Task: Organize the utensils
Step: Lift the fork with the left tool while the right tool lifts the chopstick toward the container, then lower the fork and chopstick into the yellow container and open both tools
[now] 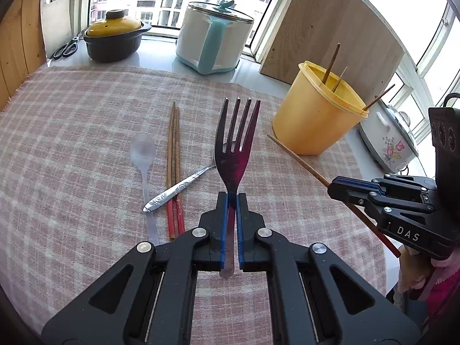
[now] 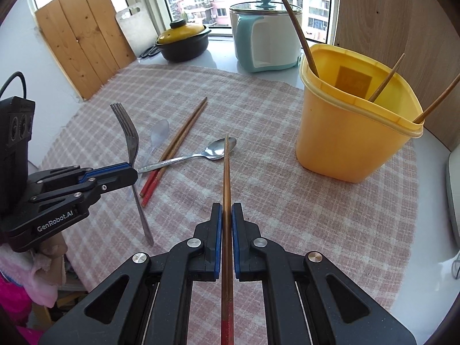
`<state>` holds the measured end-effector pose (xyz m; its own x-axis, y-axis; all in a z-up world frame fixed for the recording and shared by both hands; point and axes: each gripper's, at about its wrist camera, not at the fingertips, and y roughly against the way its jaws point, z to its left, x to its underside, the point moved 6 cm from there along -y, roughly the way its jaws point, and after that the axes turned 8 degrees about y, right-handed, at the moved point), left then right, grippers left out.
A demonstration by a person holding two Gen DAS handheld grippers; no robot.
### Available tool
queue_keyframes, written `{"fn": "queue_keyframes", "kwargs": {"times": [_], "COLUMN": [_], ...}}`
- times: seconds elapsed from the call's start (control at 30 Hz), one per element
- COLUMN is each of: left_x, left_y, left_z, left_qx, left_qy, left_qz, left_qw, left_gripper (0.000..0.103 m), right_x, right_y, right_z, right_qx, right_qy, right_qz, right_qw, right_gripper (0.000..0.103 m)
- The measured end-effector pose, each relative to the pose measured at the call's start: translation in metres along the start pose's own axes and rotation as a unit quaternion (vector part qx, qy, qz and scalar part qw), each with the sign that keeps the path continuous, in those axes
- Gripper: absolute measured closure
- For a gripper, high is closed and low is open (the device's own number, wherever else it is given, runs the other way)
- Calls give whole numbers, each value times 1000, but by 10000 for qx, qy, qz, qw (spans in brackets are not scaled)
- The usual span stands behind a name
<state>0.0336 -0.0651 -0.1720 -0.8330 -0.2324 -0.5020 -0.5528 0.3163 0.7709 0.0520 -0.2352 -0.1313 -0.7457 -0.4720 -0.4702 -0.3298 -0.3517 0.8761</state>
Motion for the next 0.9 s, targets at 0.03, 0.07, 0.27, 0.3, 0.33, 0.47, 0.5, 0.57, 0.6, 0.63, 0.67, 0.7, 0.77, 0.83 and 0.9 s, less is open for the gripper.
{"fn": "queue_keyframes", "kwargs": {"times": [0.03,0.07,0.27,0.3,0.33,0.47,0.5,0.57,0.6,0.63,0.67,0.7,0.77,0.83,0.9], "left_x": [0,-1,-7,-9,-11,-22,-25,-32,-35,-38,-42,-45,-51,-58,-64], "left_y": [3,5,19,21,24,34,36,40,41,42,44,45,47,48,48], "left_z": [-1,-2,-8,-10,-12,-25,-28,-37,-41,-45,-50,-54,-64,-75,-84], "left_qx": [-4,-2,42,50,64,141,161,213,235,253,266,282,315,367,429], "left_qy": [2,1,44,42,41,-24,-44,-86,-113,-150,-184,-223,-300,-371,-423], "left_qz": [-50,-97,-318,-353,-391,-534,-570,-632,-655,-683,-706,-726,-774,-818,-843], "left_qw": [10000,10000,9995,9994,9992,9985,9982,9977,9975,9972,9970,9967,9960,9953,9946], "left_gripper": [100,100,100,100,100,100,100,100,100,100,100,100,100,100,100], "right_x": [-1,-2,-4,-5,-5,-11,-13,-16,-17,-18,-19,-20,-23,-26,-31], "right_y": [2,4,13,16,18,32,36,44,47,51,55,59,67,75,82], "right_z": [0,0,-2,-2,-3,-6,-7,-9,-11,-13,-15,-17,-23,-30,-38], "right_qx": [16,24,21,12,5,-2,-5,-3,0,-3,-2,2,15,14,26], "right_qy": [18,31,102,107,113,135,136,137,132,118,103,87,43,-20,-88], "right_qz": [-36,-64,-223,-257,-292,-471,-515,-608,-654,-700,-745,-791,-888,-984,-1089], "right_qw": [10000,10000,9997,9996,9995,9988,9986,9981,9978,9975,9972,9968,9960,9951,9940], "right_gripper": [98,98,98,98,98,98,98,98,98,98,98,98,98,98,98]}}
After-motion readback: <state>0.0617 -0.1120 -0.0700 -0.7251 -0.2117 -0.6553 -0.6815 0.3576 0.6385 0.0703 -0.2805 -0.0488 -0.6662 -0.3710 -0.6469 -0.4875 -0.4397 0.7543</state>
